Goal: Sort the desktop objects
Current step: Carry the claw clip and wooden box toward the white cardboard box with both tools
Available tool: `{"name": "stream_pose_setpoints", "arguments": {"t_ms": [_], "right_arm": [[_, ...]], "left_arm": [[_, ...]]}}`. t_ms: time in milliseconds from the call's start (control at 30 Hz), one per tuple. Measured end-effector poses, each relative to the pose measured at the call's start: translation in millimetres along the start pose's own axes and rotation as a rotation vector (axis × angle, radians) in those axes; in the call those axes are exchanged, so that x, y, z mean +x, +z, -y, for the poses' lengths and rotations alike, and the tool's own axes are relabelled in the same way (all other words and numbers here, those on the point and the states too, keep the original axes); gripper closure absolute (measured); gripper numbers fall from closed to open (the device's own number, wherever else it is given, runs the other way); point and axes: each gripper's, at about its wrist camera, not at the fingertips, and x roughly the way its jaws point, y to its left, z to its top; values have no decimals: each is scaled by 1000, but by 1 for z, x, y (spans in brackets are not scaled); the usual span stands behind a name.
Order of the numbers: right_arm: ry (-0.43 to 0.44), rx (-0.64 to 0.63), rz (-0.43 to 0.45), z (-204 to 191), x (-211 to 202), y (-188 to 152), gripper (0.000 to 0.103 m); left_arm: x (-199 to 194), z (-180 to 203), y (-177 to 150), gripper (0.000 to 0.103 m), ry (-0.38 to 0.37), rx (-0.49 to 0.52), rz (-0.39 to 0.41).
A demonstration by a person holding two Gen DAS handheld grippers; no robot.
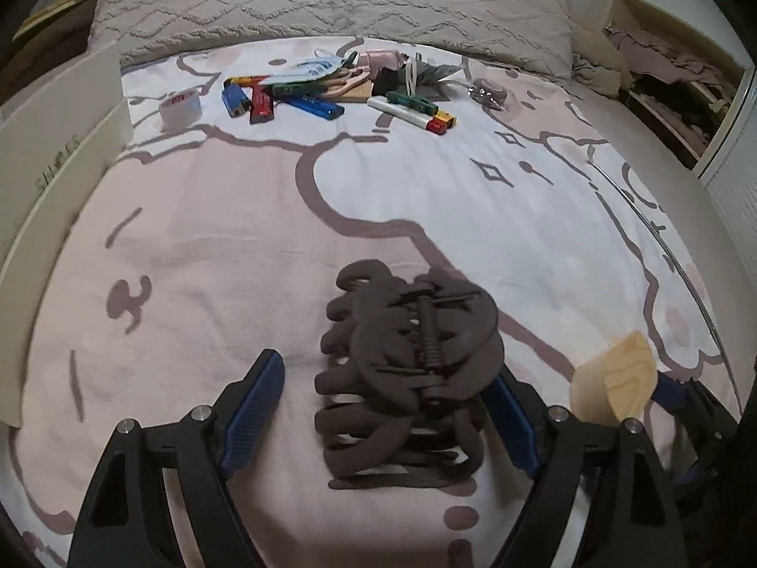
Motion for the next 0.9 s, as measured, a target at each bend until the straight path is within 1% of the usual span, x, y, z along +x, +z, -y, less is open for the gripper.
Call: {"name": "stream_pose_setpoints", "arguments": {"t_ms": [33, 100, 133, 200, 267, 500, 633, 700, 800, 867, 900], "right_arm": [[2, 8, -2, 1, 0, 0, 0], [-23, -2, -15, -3, 0, 1, 0], [-44, -21, -19, -7, 1, 0, 0], [-95, -59, -38, -15, 3, -1, 0], [-122, -73, -47, -18, 4, -1, 0], [-123, -54, -41, -14, 5, -3, 0], [-144, -15, 0, -15, 1, -7, 0], [-158, -7, 17, -15, 0, -8, 3], [-166, 17, 39, -13, -3, -9, 8], [-171, 22, 49, -13, -4, -10, 8], [-174, 22, 53, -13, -5, -10, 8]], "left_arm": [[1, 0, -1, 19, -2, 6, 2], [2, 2, -2, 10, -10, 23, -2], [4, 5, -2, 0, -18, 36, -13], [8, 12, -4, 0, 13, 75, -32], [9, 14, -4, 0, 29, 81, -30], [8, 10, -4, 0, 9, 51, -18], [6, 10, -7, 2, 19, 31, 8], [5, 11, -8, 3, 33, 32, 20], [3, 7, -8, 10, 36, 13, 37], [0, 3, -8, 20, 29, -5, 46], [-1, 1, -8, 21, 27, -12, 50]]}}
